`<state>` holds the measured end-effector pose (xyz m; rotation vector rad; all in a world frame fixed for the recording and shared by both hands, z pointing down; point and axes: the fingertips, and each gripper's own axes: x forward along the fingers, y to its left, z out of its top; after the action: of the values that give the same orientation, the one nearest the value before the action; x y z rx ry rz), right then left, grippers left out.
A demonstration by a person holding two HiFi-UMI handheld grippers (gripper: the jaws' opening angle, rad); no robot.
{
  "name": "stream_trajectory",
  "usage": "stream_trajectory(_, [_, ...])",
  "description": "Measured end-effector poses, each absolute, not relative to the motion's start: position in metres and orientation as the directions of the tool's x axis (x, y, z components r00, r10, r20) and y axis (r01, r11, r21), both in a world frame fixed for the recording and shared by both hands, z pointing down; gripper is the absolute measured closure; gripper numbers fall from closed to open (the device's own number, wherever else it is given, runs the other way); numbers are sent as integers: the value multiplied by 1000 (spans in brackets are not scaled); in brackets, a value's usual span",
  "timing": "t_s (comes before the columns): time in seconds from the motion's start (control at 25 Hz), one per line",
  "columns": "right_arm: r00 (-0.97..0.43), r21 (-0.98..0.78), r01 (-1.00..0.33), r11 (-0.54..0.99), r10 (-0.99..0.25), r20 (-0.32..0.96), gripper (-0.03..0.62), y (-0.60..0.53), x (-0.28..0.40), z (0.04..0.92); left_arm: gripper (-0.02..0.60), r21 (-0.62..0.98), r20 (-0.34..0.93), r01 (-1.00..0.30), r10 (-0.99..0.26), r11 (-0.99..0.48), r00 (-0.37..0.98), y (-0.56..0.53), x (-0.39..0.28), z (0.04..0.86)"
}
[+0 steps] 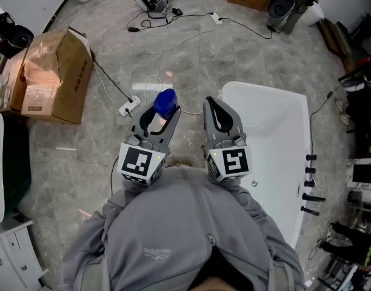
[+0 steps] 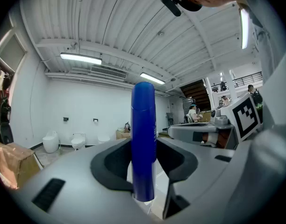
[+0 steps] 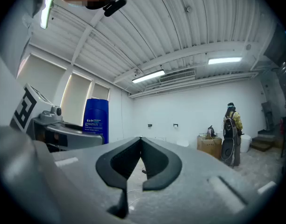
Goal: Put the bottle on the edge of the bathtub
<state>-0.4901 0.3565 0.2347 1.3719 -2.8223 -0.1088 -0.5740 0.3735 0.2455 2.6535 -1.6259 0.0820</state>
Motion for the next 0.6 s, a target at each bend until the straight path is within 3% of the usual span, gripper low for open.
stream_trajectory(0.6, [-598, 69, -801, 595, -801, -27, 589, 356, -508, 237, 423, 4, 42, -867, -867, -498, 497, 369, -591, 248])
